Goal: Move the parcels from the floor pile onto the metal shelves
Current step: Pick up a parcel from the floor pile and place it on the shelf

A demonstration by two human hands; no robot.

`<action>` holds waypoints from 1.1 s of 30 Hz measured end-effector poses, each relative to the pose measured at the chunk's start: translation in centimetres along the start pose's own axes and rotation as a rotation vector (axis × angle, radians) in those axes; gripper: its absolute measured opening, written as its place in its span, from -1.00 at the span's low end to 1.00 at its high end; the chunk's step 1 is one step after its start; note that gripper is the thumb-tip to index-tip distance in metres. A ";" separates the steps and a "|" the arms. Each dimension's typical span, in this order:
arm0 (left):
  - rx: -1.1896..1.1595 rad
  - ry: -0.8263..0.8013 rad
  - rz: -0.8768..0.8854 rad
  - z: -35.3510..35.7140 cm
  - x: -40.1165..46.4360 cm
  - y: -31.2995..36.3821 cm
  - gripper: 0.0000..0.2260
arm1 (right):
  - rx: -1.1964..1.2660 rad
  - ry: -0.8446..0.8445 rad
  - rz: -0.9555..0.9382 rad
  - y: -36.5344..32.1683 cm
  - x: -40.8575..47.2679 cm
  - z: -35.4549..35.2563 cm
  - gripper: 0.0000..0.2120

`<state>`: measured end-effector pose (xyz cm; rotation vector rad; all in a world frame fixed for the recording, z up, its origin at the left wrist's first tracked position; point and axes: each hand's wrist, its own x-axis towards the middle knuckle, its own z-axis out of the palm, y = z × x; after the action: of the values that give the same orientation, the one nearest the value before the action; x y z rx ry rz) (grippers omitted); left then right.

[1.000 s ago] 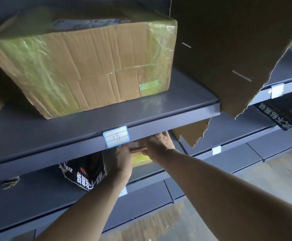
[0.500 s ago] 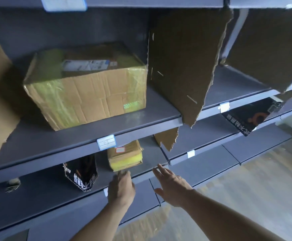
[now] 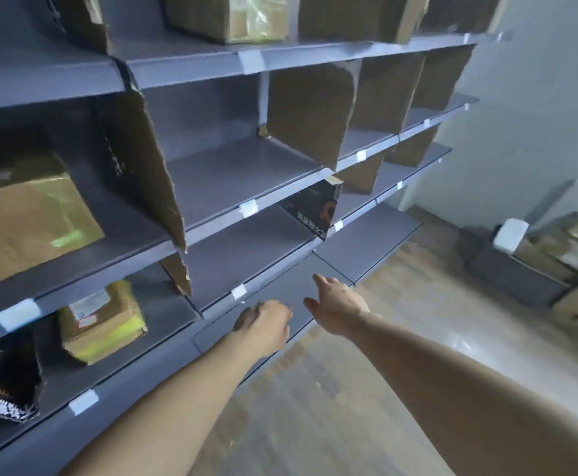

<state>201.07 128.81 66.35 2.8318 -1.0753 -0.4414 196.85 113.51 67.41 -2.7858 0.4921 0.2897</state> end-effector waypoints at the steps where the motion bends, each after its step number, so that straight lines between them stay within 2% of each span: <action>1: 0.014 -0.001 0.028 -0.7 0.8 2.3 -0.70 | 0.014 0.023 0.034 2.3 -0.5 -1.0 -0.50; 8: 0.083 0.036 0.247 -4.1 9.8 20.6 -0.67 | 0.077 0.217 0.296 22.2 -5.3 -7.8 -0.57; 11: 0.065 0.050 0.326 -4.5 12.6 29.5 -0.67 | -0.004 0.276 0.356 30.4 -8.4 -9.5 -0.58; 17: 0.115 0.059 0.583 -3.6 15.6 44.7 -0.63 | -0.025 0.344 0.495 42.9 -13.9 -12.2 -0.64; 23: 0.159 0.110 0.767 -3.1 20.2 54.0 -0.55 | 0.015 0.375 0.628 52.0 -15.6 -15.1 -0.66; 30: 0.131 0.061 0.815 -3.0 30.3 61.9 -0.53 | 0.158 0.397 0.704 61.6 -11.6 -18.8 -0.55; 33: 0.110 0.055 0.828 -3.8 36.1 65.5 -0.54 | 0.125 0.394 0.708 66.2 -8.5 -20.7 -0.59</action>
<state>186.17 55.66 72.88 2.1545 -2.1224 -0.2193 168.08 49.98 72.15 -2.4437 1.5266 -0.1533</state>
